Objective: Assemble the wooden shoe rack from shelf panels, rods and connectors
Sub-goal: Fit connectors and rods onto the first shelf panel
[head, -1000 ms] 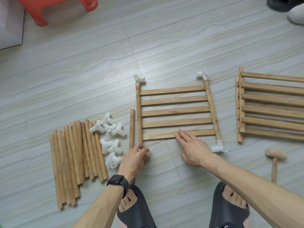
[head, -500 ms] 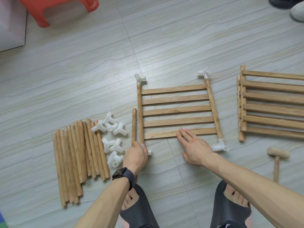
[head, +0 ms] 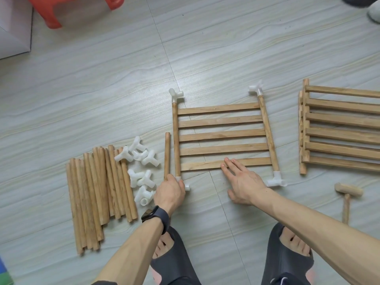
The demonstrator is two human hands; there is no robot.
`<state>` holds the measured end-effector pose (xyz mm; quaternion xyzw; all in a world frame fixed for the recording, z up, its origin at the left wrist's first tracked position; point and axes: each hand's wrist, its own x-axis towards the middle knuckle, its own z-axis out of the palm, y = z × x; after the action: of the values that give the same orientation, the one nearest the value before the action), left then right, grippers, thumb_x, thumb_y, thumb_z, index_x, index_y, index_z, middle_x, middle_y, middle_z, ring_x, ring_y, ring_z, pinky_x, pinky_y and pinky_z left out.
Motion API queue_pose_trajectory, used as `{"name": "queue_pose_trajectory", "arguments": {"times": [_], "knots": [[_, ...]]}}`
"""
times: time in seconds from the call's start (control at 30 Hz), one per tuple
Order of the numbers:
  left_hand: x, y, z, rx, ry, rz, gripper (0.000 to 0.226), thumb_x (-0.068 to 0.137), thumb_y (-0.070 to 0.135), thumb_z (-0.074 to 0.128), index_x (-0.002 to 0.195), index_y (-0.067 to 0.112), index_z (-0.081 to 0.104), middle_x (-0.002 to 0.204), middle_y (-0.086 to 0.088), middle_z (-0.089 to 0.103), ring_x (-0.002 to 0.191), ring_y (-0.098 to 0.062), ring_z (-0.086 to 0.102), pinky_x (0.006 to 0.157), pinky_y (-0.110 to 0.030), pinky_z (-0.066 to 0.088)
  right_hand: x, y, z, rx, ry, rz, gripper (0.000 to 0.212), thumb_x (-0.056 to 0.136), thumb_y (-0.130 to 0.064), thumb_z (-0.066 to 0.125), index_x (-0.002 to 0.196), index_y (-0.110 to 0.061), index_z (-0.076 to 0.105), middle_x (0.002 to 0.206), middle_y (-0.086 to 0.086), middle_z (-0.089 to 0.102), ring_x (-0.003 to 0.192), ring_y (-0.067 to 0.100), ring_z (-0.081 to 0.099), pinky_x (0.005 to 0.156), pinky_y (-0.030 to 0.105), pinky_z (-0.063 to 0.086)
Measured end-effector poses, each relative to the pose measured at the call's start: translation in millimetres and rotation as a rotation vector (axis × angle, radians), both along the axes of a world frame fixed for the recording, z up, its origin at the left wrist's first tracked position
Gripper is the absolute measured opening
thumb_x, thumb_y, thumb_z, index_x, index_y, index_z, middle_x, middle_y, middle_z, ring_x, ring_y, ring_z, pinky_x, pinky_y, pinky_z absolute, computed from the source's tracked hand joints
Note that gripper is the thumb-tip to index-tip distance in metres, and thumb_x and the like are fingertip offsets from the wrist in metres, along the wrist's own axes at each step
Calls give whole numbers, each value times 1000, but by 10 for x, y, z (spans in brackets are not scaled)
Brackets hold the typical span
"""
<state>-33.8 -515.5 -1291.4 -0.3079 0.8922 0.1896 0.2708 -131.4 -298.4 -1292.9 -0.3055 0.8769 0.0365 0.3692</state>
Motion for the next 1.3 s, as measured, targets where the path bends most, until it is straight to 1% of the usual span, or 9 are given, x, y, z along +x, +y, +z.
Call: {"name": "queue_pose_trajectory", "arguments": {"times": [0.2,0.47,0.63,0.77,0.93,1.03,1.13,1.2,1.3], "knots": [[-12,-17,22,22,1,12,35,107,38,32,112,5,46,108,-18,65,87,-32,55,71,-36,39,-21,3,17,16,-7,23,88,96,-37,47,162,-19,-8,169,0,-20,157,20,-12,124,42,26],[6,-29,19,50,16,30,33,107,38,34,110,6,44,108,-19,64,85,-32,53,70,-37,40,-32,9,32,22,-7,33,89,95,-38,48,162,-20,-8,169,0,-20,157,19,-12,124,43,26],[-5,12,39,15,11,23,36,107,37,34,115,4,46,109,-17,65,98,-37,62,71,-37,43,-31,1,33,37,-13,38,90,96,-37,47,162,-20,-11,168,0,-22,156,20,-13,125,43,24],[-14,40,67,-4,10,19,35,108,35,32,114,4,46,109,-18,65,98,-37,62,72,-38,43,-31,-5,36,43,-16,39,90,95,-36,48,162,-20,-11,168,0,-23,156,20,-13,125,43,24],[-7,-11,31,22,7,12,35,107,38,32,113,5,46,106,-16,65,84,-30,54,70,-37,43,-28,-5,42,52,-13,45,90,96,-37,47,162,-20,-11,168,0,-22,156,20,-13,125,43,24],[5,-46,21,-10,-20,-11,41,106,46,30,110,9,48,103,-13,66,83,-30,54,70,-37,42,-11,-23,42,68,-15,43,88,97,-35,45,162,-18,-11,168,1,-23,156,21,-13,123,45,26],[24,-124,44,-78,97,29,48,103,57,24,101,18,50,91,-4,64,81,-31,60,68,-39,45,3,-61,52,84,-12,46,86,97,-34,44,162,-17,-10,168,2,-22,157,23,-11,123,45,27],[33,-258,54,-145,181,73,37,104,49,29,100,18,48,96,-5,63,87,-34,61,68,-40,43,-7,-80,65,88,-16,51,86,97,-33,45,162,-16,-9,169,2,-20,157,23,-10,123,45,26],[49,-475,16,-156,28,-48,29,102,42,42,103,15,55,102,-5,62,90,-31,61,67,-37,45,-29,-85,91,87,-25,51,86,96,-34,45,163,-17,-7,169,1,-19,157,22,-10,123,45,26]]}}
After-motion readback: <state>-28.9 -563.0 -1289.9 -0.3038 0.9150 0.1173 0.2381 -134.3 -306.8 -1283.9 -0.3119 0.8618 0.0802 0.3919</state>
